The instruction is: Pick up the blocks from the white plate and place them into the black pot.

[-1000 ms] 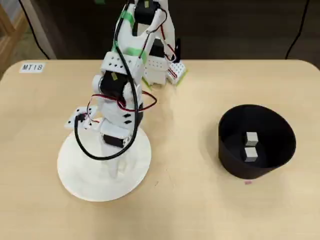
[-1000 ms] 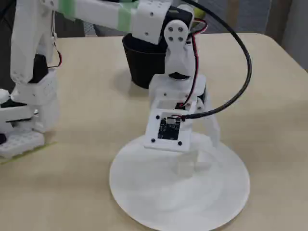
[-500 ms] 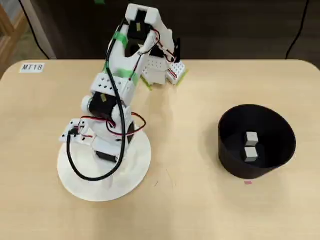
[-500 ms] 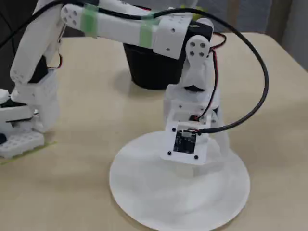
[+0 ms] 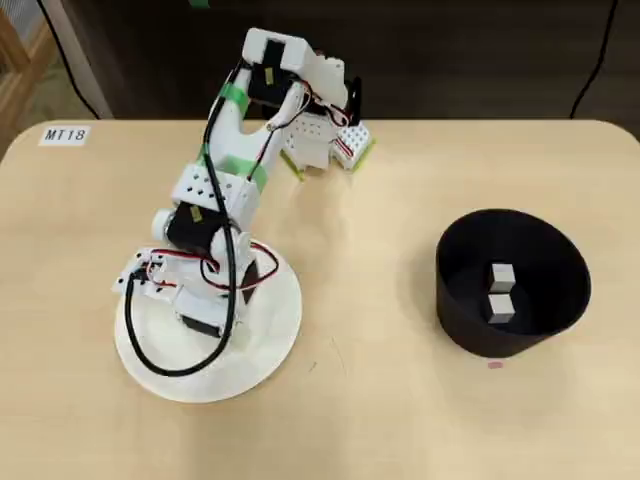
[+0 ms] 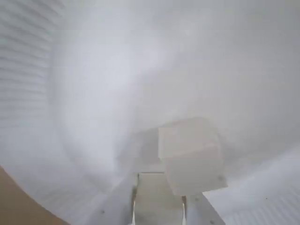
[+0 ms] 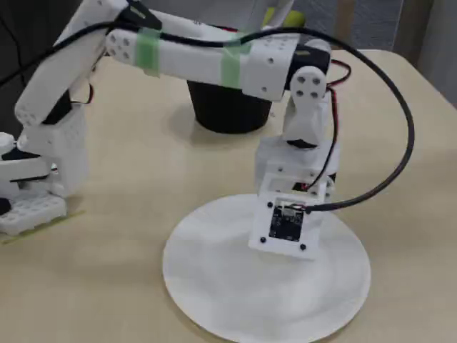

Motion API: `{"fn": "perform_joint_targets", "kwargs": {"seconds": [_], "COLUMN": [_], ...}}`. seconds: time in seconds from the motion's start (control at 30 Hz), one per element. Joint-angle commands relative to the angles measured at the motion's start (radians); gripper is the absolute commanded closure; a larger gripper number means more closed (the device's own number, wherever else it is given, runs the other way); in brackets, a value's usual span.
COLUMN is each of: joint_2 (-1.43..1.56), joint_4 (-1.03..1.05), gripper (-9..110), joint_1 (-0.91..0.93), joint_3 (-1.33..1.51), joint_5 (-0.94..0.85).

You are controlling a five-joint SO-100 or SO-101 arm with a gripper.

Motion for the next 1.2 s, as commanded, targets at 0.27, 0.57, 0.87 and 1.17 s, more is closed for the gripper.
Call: {"fn": "perform_joint_targets", "kwargs": {"seconds": [0.27,0.57,0.87,1.17], "joint_2": [0.359,0.904,1.161,0.989], "joint_4": [-0.052,-0.337,-0.506,-0.686], "gripper": [104,104,104,104], "joint_1": [-0.107,-0.379,-0.864,-1.075], "joint_3": [-0.025,0.535,0.884,0.885], "joint_5": [-0.038,0.049,0.100,0.011]}}
